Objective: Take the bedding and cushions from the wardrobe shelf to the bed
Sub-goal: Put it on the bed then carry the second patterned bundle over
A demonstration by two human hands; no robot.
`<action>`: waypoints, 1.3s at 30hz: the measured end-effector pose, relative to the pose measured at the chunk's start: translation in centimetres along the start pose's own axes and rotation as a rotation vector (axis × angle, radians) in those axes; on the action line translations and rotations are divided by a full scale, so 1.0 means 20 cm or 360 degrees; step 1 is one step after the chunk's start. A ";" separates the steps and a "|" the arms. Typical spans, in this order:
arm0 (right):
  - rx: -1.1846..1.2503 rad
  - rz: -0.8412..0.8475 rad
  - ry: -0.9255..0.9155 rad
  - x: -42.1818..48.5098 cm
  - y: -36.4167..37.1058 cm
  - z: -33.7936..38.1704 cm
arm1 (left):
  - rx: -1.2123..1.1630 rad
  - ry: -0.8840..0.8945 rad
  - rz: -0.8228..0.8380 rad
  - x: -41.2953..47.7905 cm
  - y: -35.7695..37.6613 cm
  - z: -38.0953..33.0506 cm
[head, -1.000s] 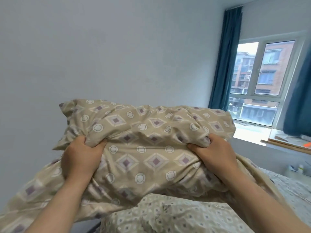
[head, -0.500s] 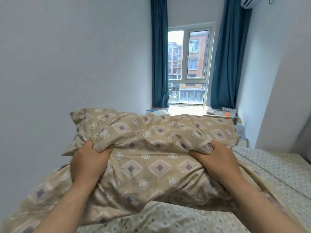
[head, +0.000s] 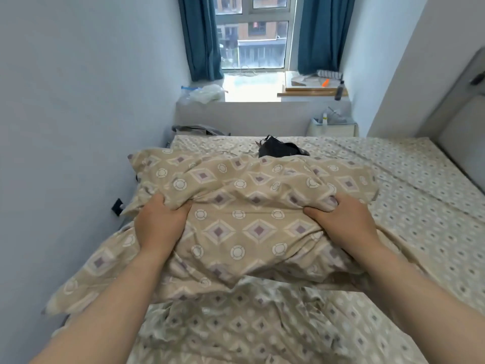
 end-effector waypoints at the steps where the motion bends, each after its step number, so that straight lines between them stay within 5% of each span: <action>1: -0.0021 0.0004 0.0038 0.00 0.05 -0.08 | -0.0007 0.0009 0.0055 0.00 0.11 0.04; 19: -0.0239 0.0188 0.0576 -0.19 1.07 -1.48 | 0.0295 -0.0215 0.0590 -0.37 1.54 1.05; 33: -0.0316 0.0211 0.0724 -0.22 1.07 -1.49 | 0.0434 -0.0181 0.0694 -0.36 1.57 1.05; 39: -0.0506 0.0155 0.0644 -0.25 0.98 -1.41 | 0.0461 -0.0202 0.0521 -0.32 1.40 0.99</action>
Point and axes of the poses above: each hand's wrist, its own x-axis towards the middle knuckle, its own y-axis out of the palm, z = x × y, the point moved 7 cm from there along x, towards the middle knuckle, and after that the axes turned 12 degrees about x, right-handed, at the moved point
